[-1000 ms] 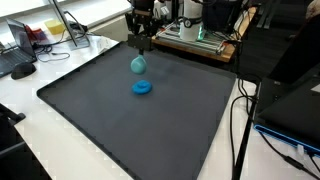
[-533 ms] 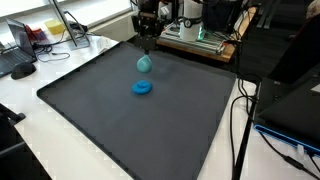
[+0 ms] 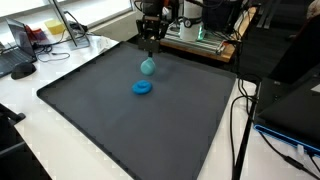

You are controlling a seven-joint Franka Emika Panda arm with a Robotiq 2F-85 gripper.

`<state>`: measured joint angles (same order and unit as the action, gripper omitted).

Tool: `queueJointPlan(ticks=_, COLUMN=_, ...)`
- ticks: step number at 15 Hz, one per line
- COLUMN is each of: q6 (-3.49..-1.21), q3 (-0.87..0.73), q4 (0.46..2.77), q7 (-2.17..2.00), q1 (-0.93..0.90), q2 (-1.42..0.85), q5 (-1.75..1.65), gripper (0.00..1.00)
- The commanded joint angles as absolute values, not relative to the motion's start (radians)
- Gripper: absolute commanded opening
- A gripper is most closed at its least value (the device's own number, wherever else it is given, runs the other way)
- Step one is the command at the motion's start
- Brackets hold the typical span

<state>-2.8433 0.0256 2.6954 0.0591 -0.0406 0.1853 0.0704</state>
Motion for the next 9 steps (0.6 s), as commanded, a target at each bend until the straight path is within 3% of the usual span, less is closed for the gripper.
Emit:
queueJointPlan(ticks=1, q6=-2.921, q3=0.0, q4=2.735, q7=0.104, q1=-0.08, q2=0.232, q5=0.124, gripper=0.22)
queueJointPlan(ticks=9, q6=-2.981, q3=-0.021, q4=2.734, q7=0.129, q1=-0.113, q2=0.23, q5=0.14, gripper=0.22)
